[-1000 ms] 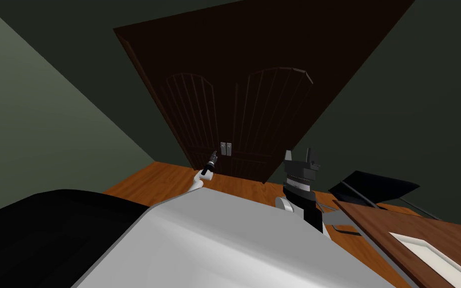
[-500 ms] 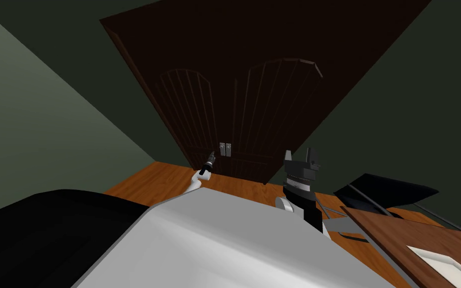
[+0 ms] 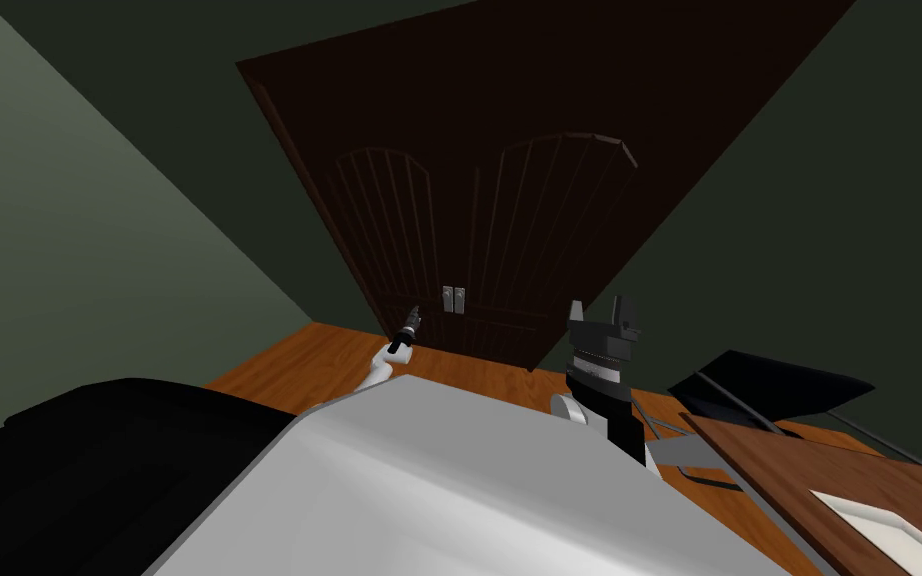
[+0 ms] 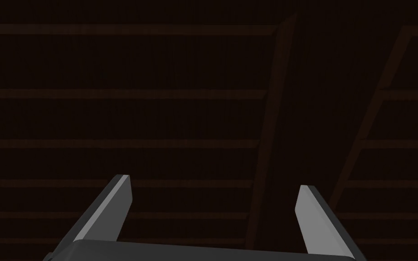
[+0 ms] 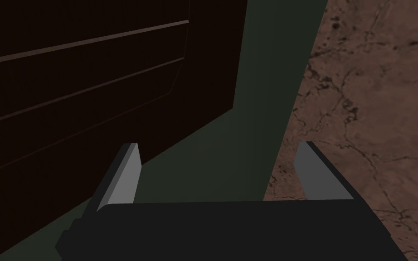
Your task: Pull the door open
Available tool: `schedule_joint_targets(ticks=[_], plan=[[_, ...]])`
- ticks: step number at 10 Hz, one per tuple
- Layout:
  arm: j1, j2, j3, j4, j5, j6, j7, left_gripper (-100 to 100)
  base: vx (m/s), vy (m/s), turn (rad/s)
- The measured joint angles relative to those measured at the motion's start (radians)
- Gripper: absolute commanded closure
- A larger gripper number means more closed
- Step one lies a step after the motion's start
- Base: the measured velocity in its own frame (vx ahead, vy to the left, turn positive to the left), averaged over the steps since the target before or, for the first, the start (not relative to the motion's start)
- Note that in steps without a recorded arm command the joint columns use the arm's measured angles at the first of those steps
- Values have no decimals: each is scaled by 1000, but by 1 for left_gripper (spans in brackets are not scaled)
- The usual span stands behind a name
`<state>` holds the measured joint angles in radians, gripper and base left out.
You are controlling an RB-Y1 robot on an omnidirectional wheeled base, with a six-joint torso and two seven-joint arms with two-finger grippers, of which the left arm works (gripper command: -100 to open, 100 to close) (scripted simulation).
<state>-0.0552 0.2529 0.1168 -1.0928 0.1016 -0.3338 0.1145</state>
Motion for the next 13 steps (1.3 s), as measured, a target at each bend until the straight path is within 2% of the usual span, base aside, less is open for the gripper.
schedule_joint_targets(ticks=[1, 2, 4, 6, 8, 10, 11, 12, 13], plan=[[10, 20, 14, -2, 6, 5, 8, -100, 114, 11, -45], [15, 31, 28, 4, 10, 7, 10, -100, 134, 2, -60], [10, 55, 41, 36, 19, -10, 22, -100, 173, -3, -121], [3, 62, 38, 36, 23, -16, 32, -100, 192, -12, -156], [-22, 55, 20, 45, 23, -28, 39, -100, 199, -48, -174], [-51, 39, -2, 48, 20, -35, 42, -100, 179, -115, -142], [-54, 31, -8, 37, 19, -34, 41, -100, 63, -43, -4], [-54, 30, -9, 35, 18, -32, 41, 100, -7, 2, 19], [-55, 31, -8, 35, 19, -34, 41, 100, -28, 13, -19]])
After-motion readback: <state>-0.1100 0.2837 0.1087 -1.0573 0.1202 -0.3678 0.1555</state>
